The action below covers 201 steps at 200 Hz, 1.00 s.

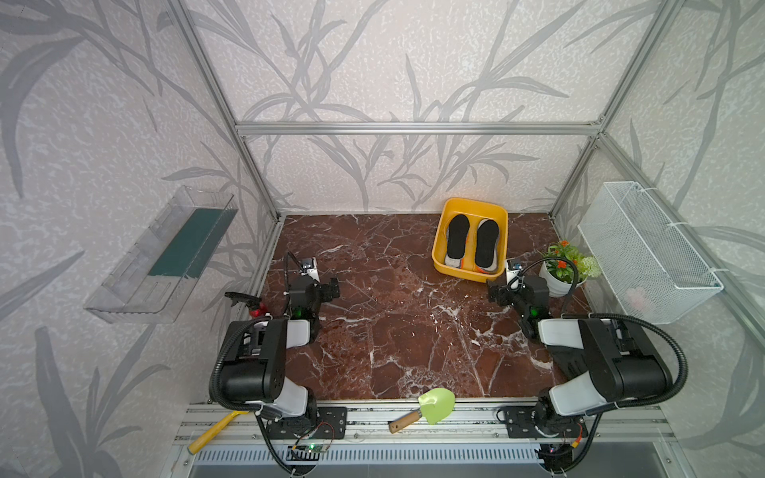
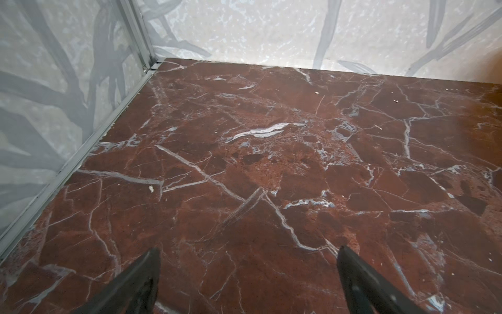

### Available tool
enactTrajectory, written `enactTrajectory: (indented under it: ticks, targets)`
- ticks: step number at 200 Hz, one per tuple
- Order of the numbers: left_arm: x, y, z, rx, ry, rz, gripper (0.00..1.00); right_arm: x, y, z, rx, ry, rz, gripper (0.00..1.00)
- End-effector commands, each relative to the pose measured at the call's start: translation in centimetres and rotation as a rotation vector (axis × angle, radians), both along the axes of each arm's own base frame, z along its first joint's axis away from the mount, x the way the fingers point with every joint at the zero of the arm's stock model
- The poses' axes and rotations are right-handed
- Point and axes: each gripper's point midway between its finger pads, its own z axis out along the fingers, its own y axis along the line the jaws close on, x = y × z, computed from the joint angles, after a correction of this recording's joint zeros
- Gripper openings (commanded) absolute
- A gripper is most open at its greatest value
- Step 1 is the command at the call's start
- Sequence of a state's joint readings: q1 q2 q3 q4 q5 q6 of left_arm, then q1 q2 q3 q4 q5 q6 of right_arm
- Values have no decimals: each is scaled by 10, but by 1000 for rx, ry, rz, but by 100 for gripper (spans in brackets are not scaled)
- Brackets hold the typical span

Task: Put the insoles into the storage box
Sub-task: Reset both arms

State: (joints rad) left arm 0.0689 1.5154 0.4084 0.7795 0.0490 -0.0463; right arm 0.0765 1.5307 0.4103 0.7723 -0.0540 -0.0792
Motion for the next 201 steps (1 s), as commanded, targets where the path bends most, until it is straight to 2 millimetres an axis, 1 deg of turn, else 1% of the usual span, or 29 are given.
enactTrajectory:
  ticks: [1, 13, 28, 163, 201]
  targets:
    - [2, 7, 2, 1, -1, 39, 99, 6, 0, 8, -2, -20, 3, 99]
    - [1, 10, 3, 37, -1, 82, 99, 6, 0, 8, -2, -19, 4, 99]
    - [-1, 15, 4, 41, -8, 122, 99, 6, 0, 8, -2, -19, 3, 99]
    - [-1, 14, 4, 41, -5, 117, 99, 5, 0, 8, -3, -18, 3, 99]
    - [-3, 19, 6, 63, -16, 169, 99, 6, 0, 8, -3, -20, 4, 99]
